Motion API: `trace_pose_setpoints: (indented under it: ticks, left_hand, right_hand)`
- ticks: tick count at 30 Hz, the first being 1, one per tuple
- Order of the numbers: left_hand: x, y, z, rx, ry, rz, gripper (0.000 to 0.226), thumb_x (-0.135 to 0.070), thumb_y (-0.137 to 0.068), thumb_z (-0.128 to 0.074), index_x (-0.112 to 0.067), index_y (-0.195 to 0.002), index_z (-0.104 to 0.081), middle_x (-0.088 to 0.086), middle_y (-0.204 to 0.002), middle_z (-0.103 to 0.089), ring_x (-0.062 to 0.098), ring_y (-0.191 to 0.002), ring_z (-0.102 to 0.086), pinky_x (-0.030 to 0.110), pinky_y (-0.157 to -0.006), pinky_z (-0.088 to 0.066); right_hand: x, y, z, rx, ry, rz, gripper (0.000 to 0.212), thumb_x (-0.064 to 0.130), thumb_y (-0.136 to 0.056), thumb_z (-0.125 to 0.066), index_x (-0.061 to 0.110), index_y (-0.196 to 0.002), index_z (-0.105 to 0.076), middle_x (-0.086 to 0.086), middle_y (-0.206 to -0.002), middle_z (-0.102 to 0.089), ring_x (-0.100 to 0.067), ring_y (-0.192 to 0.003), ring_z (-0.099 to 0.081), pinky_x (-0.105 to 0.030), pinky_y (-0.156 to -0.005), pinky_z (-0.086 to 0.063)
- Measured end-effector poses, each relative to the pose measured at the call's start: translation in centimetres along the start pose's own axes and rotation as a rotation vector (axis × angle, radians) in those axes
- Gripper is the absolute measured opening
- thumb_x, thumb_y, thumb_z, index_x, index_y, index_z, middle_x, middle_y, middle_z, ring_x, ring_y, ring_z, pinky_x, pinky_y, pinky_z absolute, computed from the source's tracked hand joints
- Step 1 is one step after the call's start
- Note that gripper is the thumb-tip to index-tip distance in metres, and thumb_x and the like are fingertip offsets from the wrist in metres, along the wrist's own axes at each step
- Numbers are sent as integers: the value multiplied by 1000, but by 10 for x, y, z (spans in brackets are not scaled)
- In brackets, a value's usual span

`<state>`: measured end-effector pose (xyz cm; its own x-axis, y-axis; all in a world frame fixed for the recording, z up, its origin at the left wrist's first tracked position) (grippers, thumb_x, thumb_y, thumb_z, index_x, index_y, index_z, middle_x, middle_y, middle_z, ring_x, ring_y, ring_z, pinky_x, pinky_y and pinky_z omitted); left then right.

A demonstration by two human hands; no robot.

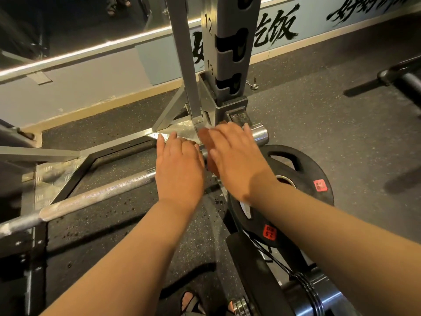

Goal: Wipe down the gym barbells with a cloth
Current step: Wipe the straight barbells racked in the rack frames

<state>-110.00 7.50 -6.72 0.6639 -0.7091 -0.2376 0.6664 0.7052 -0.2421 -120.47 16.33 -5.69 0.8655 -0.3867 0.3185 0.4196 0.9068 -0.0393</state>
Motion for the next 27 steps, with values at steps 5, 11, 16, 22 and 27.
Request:
trace_pose_setpoints:
  ticks: [5, 11, 16, 22, 27]
  left_hand:
    - [-1, 0, 2, -5, -13, -9, 34, -18, -102, -37, -2, -101, -67, 22, -116, -66, 39, -133, -52, 52, -126, -18]
    - [-1, 0, -1, -6, -3, 14, 27, -14, -104, -41, -4, -99, -65, 20, -113, -66, 37, -136, -49, 48, -127, -12]
    - [-1, 1, 0, 8, -11, 14, 32, -18, -103, -36, -4, -102, -65, 19, -116, -65, 36, -137, -48, 49, -127, -13]
    - [-2, 1, 0, -49, 35, 30, 36, -18, -101, -34, -2, -96, -66, 21, -106, -66, 42, -128, -54, 55, -124, -22]
    - [2, 0, 3, 43, 60, 3, 53, -31, -104, -17, -8, -111, -65, 13, -116, -67, 31, -142, -43, 41, -127, -2]
  right_hand:
    - [-53, 5, 21, -135, -3, -119, 36, 22, -105, -34, 17, -138, -48, -2, -143, -51, -19, -143, -38, -53, -127, -3]
    - [-8, -1, 1, -92, -39, -120, 54, 17, -101, -49, 13, -153, -33, -8, -162, -29, -28, -156, -12, -52, -128, -5]
    - [-26, 11, 8, -30, -12, 100, 51, 26, -105, -39, 18, -155, -32, -2, -162, -32, -18, -155, -18, -47, -128, 2]
    - [-37, -6, 13, -156, -84, -278, 44, 29, -107, -29, 12, -145, -42, -12, -154, -41, -32, -151, -25, -55, -127, 0]
    - [2, 3, 0, 46, -42, 79, 58, 37, -104, -19, 22, -159, -26, 2, -163, -26, -18, -156, -9, -41, -124, 16]
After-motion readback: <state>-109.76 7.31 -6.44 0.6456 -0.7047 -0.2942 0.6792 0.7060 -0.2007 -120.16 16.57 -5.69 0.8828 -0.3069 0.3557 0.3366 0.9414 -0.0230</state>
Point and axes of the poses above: each hand's wrist, its own y-axis away from the middle knuckle, its own z-axis out of the back of the hand, x = y × z, the point moved 3 cm from there along -y, towards the middle knuckle
